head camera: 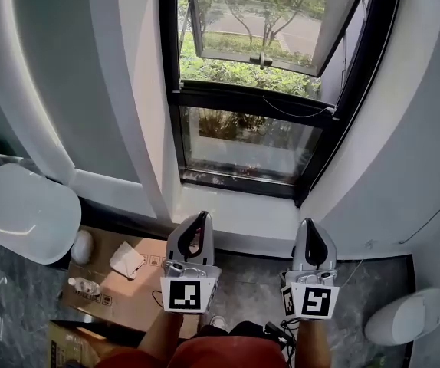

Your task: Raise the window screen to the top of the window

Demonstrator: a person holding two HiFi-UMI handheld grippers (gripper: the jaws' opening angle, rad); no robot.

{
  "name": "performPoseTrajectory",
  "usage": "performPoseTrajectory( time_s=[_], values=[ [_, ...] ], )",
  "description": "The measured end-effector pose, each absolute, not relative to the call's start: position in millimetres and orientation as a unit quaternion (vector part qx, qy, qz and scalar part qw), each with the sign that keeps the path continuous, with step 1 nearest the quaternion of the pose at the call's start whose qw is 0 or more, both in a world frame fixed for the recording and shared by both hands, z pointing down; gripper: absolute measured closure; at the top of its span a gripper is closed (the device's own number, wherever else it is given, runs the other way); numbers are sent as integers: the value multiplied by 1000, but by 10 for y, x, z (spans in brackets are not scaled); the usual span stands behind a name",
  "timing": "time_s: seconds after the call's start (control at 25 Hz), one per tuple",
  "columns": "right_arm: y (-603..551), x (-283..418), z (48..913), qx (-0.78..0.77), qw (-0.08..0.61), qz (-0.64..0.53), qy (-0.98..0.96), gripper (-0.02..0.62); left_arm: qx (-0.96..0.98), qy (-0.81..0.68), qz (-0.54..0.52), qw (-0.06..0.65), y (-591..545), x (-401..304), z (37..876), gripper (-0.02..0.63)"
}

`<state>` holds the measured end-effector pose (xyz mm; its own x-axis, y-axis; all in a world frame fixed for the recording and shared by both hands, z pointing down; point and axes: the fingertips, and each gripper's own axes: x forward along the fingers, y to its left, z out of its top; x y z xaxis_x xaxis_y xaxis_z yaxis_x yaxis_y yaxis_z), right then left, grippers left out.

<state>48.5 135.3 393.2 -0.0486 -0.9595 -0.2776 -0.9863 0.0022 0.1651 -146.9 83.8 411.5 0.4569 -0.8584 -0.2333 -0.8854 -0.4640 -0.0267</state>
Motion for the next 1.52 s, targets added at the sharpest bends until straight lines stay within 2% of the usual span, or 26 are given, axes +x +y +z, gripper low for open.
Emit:
performPoseTrajectory(
  time_s=[0.72, 1.04, 1.28, 1.52],
  values=[
    [859, 795, 4059, -694, 69, 166, 697, 584, -849, 512, 79, 102, 379, -1239, 4155, 600],
    [26, 1193, 4193, -693, 69, 154, 701, 584, -845, 521, 62, 107, -401, -911, 4211, 600],
    [-725, 1525, 4134, -688, 73, 142, 708, 584, -841, 531, 59, 79, -1106, -631, 4191, 600],
    [-1330, 1904, 4080, -687, 72, 144, 709, 584, -837, 536, 64, 93, -1723, -302, 4104, 600]
  ],
)
